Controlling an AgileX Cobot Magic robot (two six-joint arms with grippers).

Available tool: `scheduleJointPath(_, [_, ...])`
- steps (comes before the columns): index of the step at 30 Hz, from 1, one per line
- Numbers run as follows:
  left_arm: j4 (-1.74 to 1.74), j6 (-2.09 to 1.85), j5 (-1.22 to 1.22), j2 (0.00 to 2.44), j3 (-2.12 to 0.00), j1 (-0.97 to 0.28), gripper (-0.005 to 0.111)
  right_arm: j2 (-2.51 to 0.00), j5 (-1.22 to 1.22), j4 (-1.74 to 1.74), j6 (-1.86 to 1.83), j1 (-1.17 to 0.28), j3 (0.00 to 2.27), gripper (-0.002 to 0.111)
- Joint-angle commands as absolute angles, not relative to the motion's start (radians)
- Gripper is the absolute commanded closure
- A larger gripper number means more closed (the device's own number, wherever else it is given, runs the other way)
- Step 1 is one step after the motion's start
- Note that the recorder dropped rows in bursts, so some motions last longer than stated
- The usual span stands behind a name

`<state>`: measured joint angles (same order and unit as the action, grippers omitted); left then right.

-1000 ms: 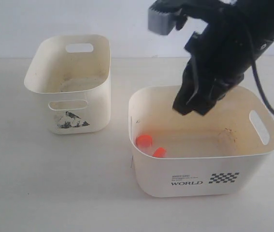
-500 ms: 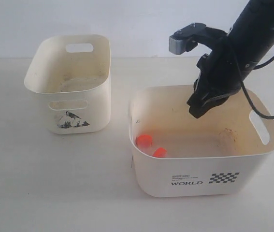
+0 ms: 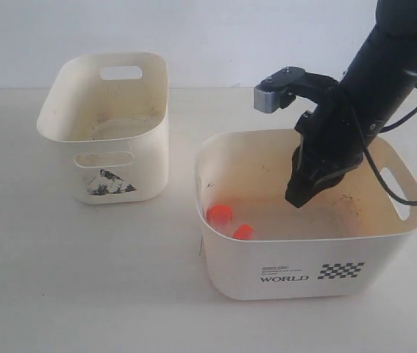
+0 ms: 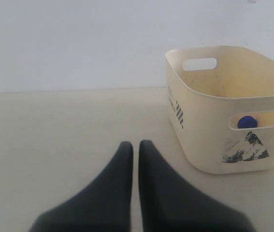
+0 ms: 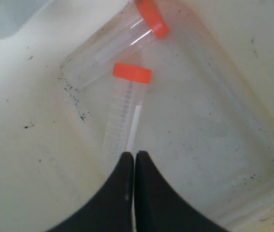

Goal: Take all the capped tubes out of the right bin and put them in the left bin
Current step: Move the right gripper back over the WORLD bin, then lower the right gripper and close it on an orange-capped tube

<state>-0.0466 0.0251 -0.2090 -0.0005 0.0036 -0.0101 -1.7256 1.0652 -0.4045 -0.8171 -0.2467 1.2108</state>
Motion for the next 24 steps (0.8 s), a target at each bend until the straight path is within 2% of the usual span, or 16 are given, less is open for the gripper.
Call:
scheduleJointPath(1, [-0.049,0.035,-0.209,0.0,0.0,-0.01,0.102,-1.724,1.054,-0.414,-0.88,-0.242,1.196,0.109])
scheduleJointPath(10, [-0.049,0.035,-0.209,0.0,0.0,-0.01,0.102,-1.768,1.04,-0.41,-0.897,-0.303,1.196,0.109])
scheduleJointPath(24, [-0.049,0.035,-0.209,0.0,0.0,-0.01,0.102,-1.787,0.976,-0.301,-0.548,-0.349,1.196,0.109])
